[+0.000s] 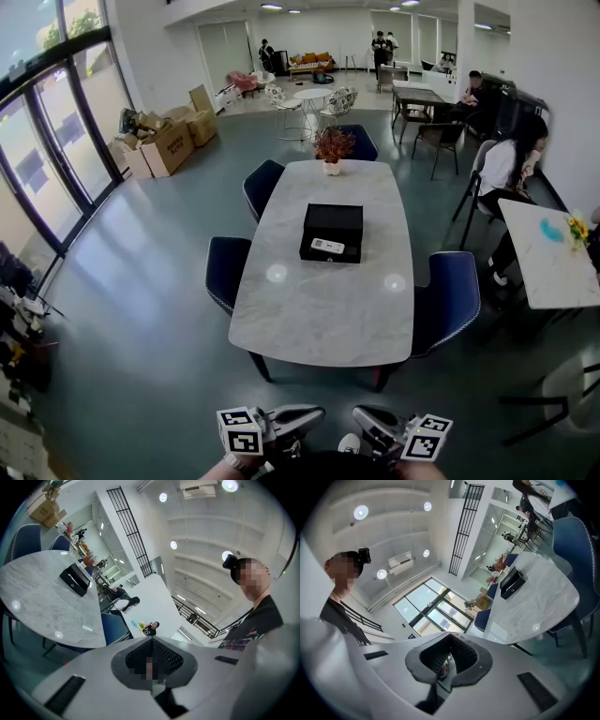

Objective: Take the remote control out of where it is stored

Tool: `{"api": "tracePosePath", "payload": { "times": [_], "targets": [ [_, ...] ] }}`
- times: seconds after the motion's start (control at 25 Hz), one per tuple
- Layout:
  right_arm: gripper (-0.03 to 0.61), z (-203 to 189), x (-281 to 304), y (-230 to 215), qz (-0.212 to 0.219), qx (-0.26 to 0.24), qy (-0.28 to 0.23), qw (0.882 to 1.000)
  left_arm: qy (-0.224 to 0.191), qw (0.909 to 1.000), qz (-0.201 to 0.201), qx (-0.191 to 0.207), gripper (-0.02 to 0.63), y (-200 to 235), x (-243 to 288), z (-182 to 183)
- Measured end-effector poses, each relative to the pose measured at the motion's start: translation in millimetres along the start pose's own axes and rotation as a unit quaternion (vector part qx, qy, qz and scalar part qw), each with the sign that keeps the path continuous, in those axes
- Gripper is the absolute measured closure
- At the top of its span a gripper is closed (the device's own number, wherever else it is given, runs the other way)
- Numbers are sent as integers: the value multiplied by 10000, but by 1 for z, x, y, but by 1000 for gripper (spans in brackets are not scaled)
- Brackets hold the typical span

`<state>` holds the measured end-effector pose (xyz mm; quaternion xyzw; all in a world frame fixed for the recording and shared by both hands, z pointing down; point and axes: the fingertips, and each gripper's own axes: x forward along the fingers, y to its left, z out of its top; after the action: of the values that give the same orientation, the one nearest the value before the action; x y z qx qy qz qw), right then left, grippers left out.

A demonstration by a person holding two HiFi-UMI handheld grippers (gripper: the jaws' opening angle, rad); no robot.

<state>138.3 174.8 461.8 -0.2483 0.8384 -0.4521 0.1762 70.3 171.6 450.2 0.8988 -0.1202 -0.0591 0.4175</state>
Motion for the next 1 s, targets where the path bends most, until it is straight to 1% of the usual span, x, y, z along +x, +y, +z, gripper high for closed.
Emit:
{"api": "tracePosePath", "payload": {
  "times": [0.32,0.56,0.72,0.84,1.0],
  "targets": [
    [569,8,-20,-9,8,83,49,10000,-45,10000,72,-9,609,-4,18,-9],
    [569,15,-32,-11,168,171,78,9997,-99,9997,225,38,607,-11,29,-16],
    [569,16,-38,-13,187,104,200,9996,-132,9993,345,34,608,-15,31,-23],
    [569,11,-39,-18,284,292,256,9988,-179,9989,439,19,609,-14,33,-26],
    [569,11,-41,-22,297,306,303,9986,-203,9986,481,4,609,-12,35,-28]
  ]
}}
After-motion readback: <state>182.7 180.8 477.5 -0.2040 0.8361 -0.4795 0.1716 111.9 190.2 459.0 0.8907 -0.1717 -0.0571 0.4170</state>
